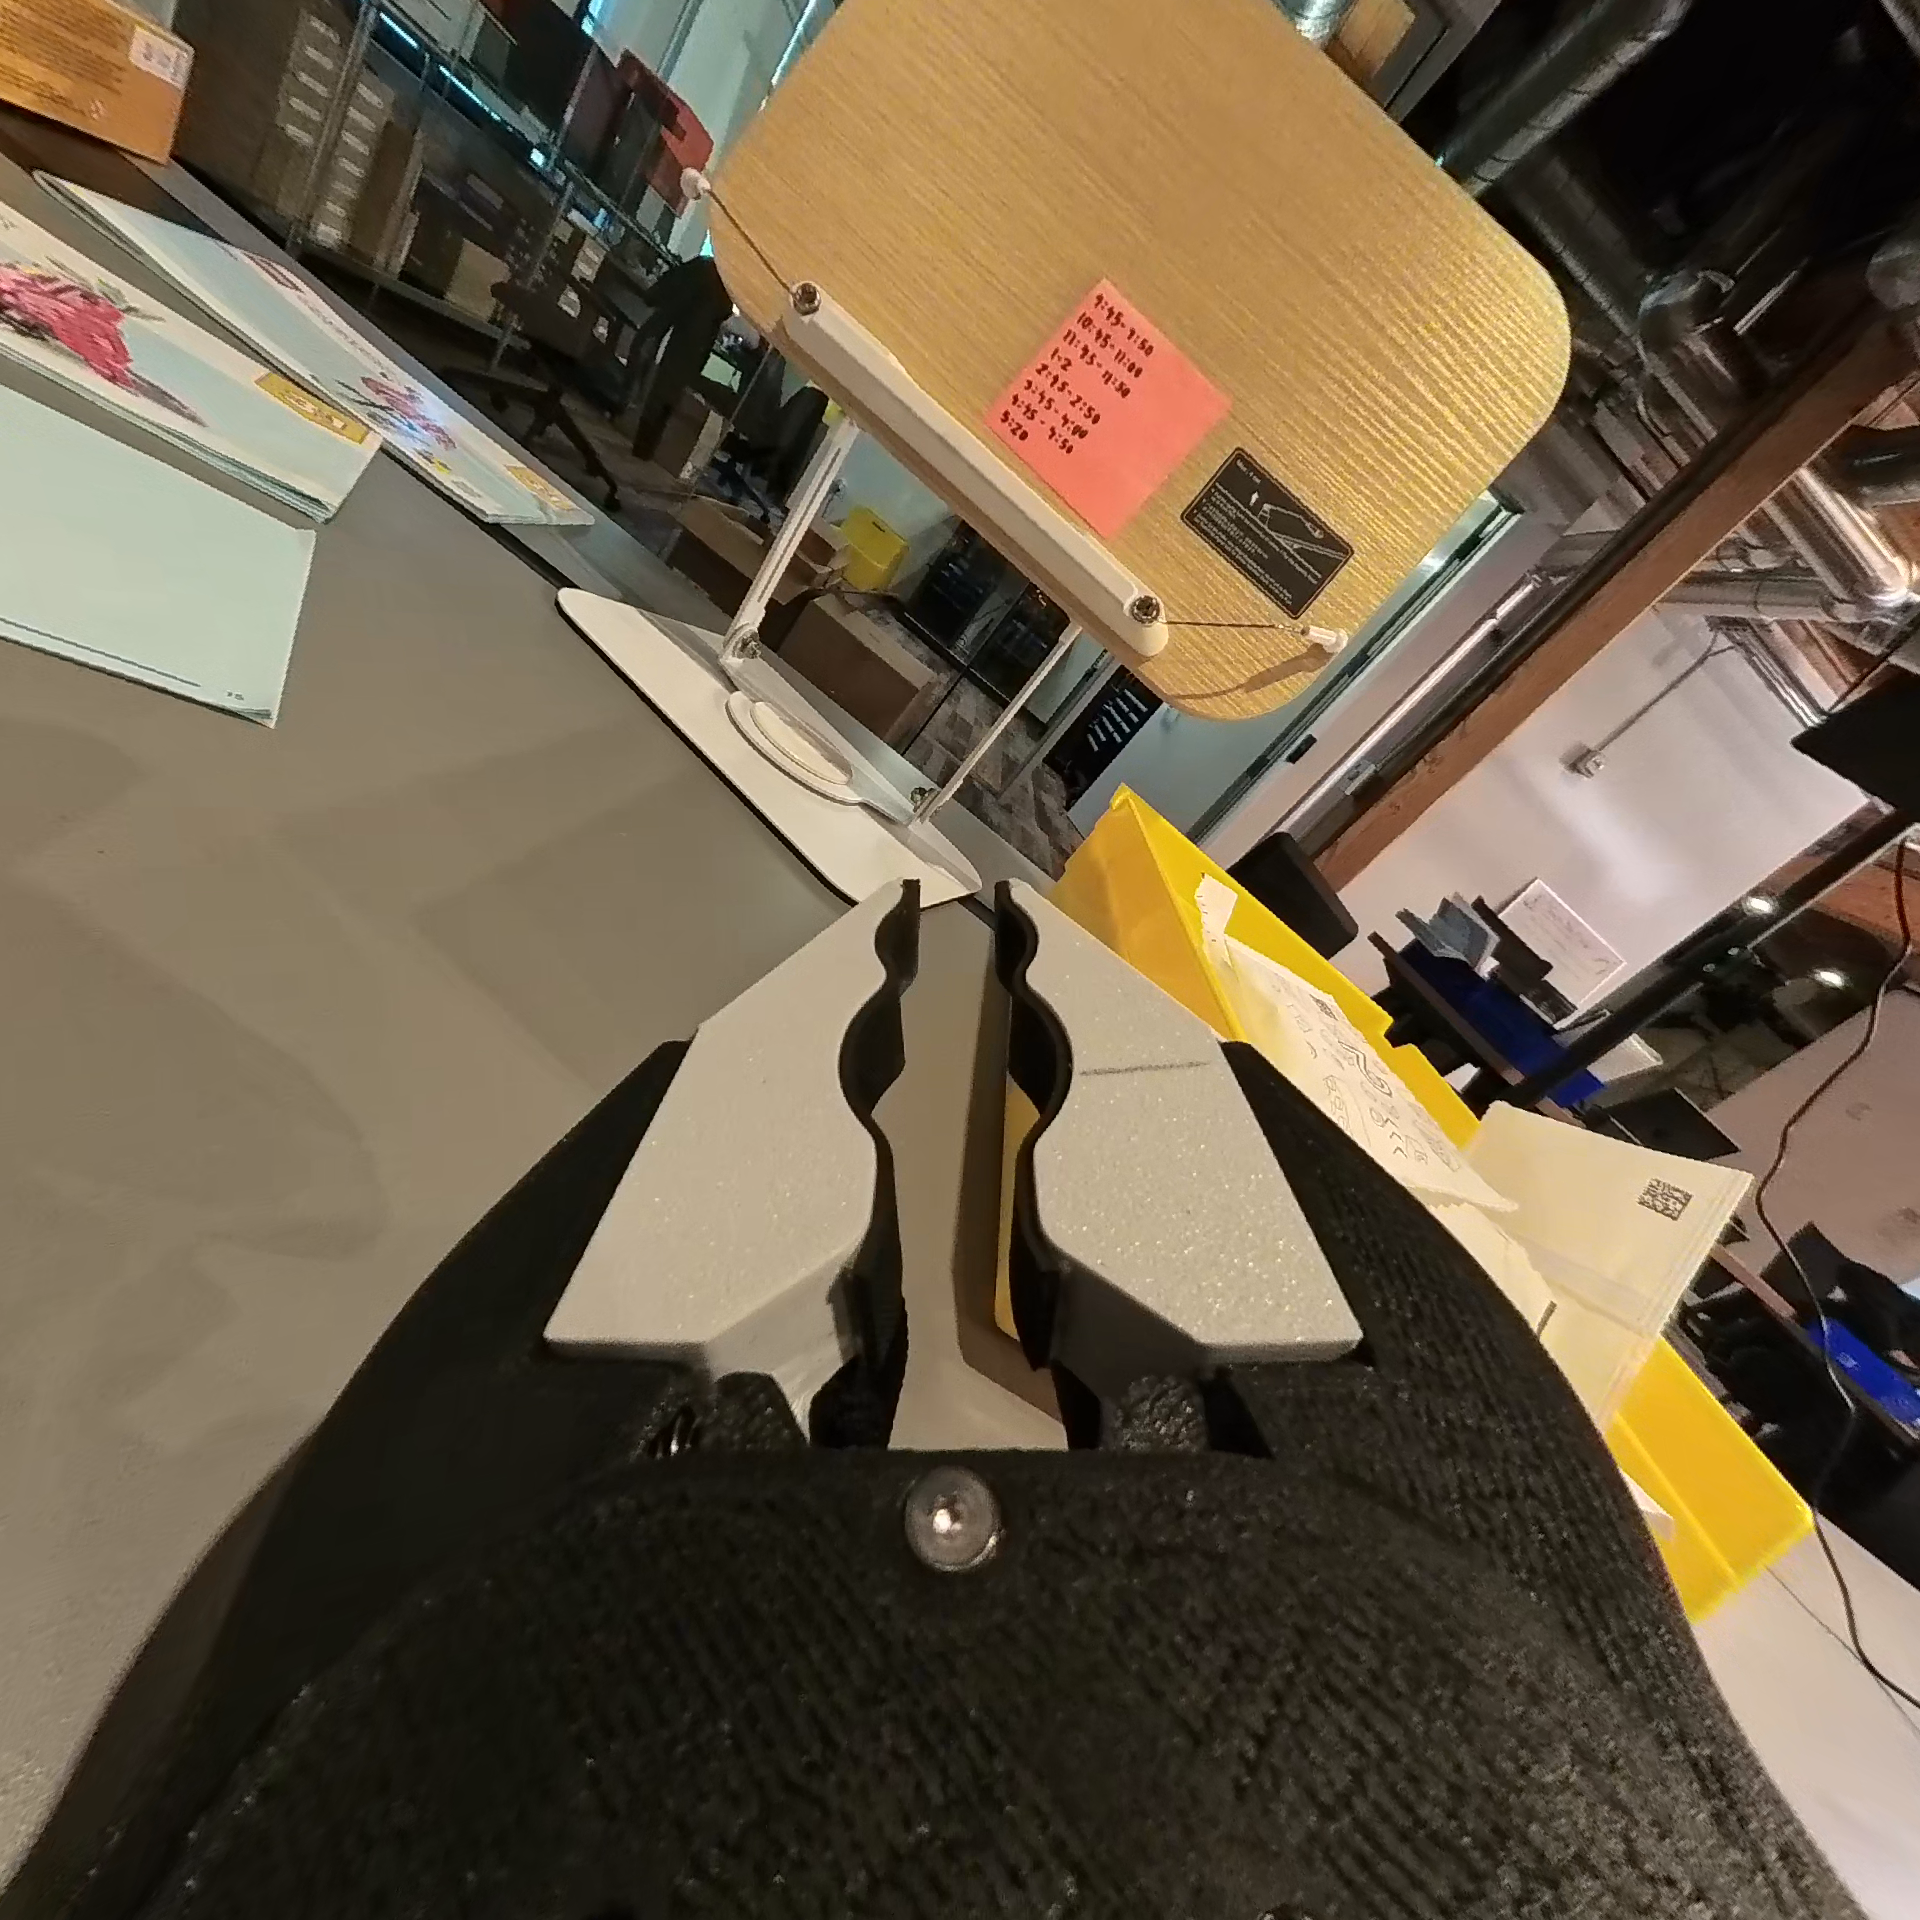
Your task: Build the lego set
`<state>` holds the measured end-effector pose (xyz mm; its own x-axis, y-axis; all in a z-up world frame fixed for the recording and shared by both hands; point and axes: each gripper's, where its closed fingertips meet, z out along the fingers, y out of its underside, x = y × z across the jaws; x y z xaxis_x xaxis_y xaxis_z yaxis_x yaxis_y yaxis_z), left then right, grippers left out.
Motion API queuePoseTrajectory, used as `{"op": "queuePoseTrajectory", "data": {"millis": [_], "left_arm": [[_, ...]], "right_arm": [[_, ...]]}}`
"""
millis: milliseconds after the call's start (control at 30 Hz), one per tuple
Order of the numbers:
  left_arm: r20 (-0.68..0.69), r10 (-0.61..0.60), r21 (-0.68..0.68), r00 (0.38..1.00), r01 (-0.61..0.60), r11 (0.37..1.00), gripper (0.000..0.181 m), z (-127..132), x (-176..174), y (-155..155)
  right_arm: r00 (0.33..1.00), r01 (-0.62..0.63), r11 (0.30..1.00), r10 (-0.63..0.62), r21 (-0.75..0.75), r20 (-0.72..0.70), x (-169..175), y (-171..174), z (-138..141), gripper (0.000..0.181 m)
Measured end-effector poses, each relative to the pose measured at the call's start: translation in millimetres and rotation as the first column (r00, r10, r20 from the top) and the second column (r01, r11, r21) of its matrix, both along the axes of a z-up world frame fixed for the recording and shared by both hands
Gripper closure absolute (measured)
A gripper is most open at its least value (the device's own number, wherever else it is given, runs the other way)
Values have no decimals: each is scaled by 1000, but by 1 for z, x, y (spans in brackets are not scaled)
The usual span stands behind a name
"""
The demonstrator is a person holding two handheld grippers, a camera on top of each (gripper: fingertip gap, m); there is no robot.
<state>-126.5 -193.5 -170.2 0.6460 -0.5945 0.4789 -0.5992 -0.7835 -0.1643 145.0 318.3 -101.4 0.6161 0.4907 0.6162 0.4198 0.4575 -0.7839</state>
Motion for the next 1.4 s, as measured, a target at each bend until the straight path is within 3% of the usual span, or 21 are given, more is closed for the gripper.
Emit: {"op": "queuePoseTrajectory", "data": {"millis": [100, 600, 767, 1000, 1133, 1267, 1400], "left_arm": [[-59, -54, -3, 997, 54, 999, 171, -11, 0, 0], [-53, 9, -55, 999, -12, 998, 173, -20, 2, 6], [-93, -13, 1, 996, 13, 1000, 175, -20, 0, 6], [-116, 157, 202, 981, -132, 971, 176, -6, -15, 29], [-164, 328, 458, 930, -222, 860, 176, 24, -41, 57], [-95, 491, 740, 866, -269, 616, 176, 79, -51, 90], [66, 530, 885, 845, -295, 361, 176, 138, -24, 117]], "right_arm": [[1000, -2, 1000, 2, 0, -3, 0, 0, 0, 169], [1000, -11, 1000, 11, -3, -12, 0, -1, 1, 169], [1000, -18, 1000, 18, -5, -20, 0, -2, 1, 169], [999, -34, 999, 34, -7, -39, 0, -4, 3, 169], [997, -50, 999, 50, -1, -63, 0, -7, 8, 169], [987, -128, 991, 131, 29, -97, -13, -25, 21, 169], [931, -350, 937, 350, 20, -105, -49, -75, 32, 166]]}}
